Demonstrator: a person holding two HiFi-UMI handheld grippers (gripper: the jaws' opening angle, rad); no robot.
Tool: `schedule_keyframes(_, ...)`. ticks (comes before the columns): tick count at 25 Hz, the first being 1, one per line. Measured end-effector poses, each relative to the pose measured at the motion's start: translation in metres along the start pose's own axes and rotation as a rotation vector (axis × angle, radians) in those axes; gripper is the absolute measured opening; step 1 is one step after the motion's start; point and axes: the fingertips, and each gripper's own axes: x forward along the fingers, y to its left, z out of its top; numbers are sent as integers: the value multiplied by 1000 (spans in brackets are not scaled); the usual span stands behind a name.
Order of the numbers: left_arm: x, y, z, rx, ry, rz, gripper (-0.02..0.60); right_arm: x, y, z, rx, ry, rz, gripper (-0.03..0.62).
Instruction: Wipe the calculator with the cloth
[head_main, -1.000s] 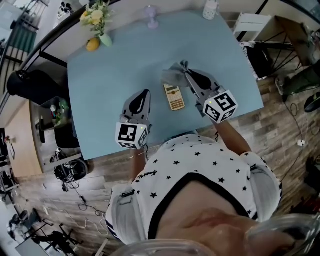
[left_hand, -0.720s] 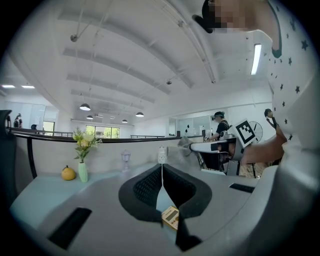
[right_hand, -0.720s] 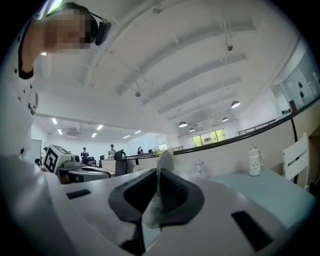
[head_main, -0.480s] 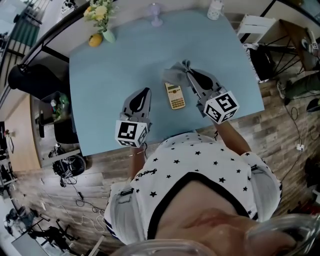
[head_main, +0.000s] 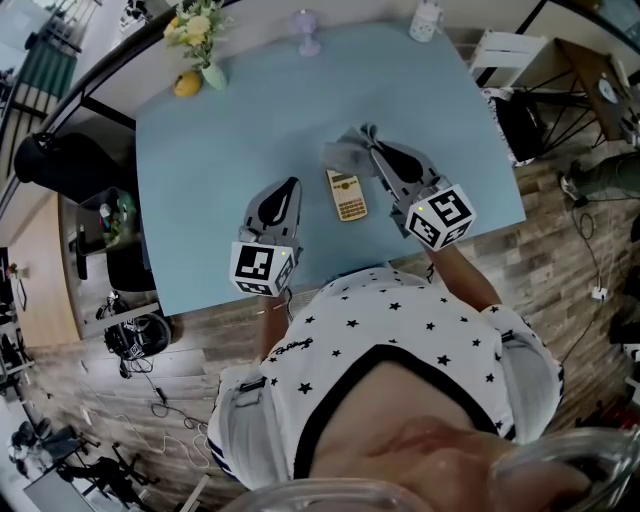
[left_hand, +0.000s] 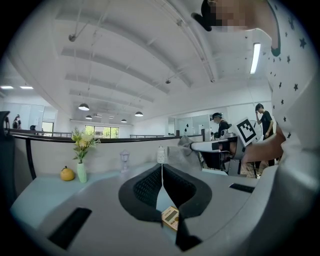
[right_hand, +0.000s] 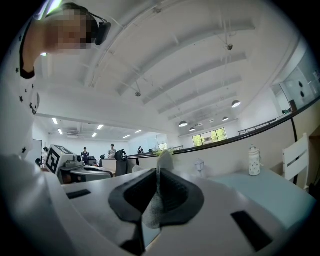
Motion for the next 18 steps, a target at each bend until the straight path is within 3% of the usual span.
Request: schedule_keyframes(18, 4, 1, -1, -3, 3, 0, 31, 1, -3, 3, 24, -15, -3, 17)
